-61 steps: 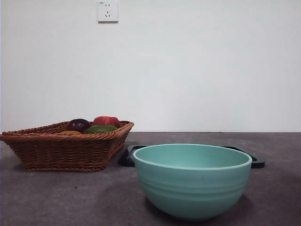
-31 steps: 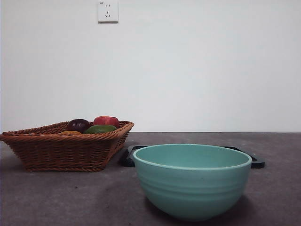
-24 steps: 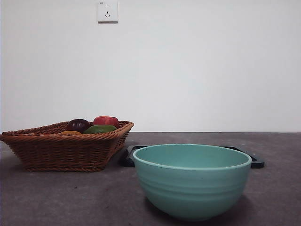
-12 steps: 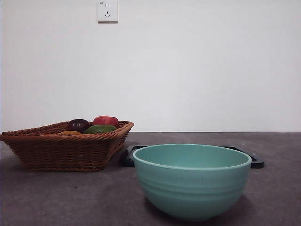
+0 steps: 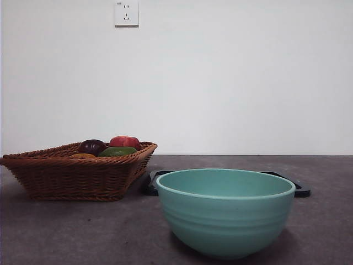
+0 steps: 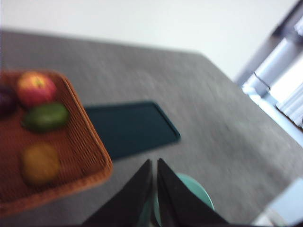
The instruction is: Pick up the wifruite, put it on the bowl, pick up the plate, put it on desk
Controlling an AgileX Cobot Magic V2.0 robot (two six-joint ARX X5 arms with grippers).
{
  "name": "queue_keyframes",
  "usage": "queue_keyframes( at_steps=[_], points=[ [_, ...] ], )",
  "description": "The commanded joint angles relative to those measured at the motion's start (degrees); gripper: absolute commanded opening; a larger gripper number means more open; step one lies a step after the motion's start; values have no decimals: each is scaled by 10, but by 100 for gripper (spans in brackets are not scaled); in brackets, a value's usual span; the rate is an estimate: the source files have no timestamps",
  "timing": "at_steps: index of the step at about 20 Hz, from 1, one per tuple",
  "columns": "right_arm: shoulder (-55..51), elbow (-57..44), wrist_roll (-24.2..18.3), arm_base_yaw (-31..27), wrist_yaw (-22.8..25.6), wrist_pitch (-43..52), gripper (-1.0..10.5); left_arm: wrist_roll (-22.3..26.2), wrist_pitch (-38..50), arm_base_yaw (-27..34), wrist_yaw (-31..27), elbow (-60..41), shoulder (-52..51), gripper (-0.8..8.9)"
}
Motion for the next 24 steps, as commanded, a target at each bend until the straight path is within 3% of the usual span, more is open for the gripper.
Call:
queue_keyframes(
  at_steps=[1,6,8,13,16,24],
  points=[
    [2,11,-8,3,-1,4,7,8,1,-2,24,9,9,16],
    [2,11,-8,3,-1,3,19,13,0,-2,24,9,10,42],
    [2,11,-8,3,-1,3,111,21,0,-2,24,9,10,106],
    [2,11,-5,3,-1,3,517,29,-3,-2,24,9,10,485],
    [2,11,-5,3,-1,3,616,29,-4,-2,24,9,10,638],
    [2,11,-4,3,-1,3,615,12,-13,-2,24,9,10,647]
  ],
)
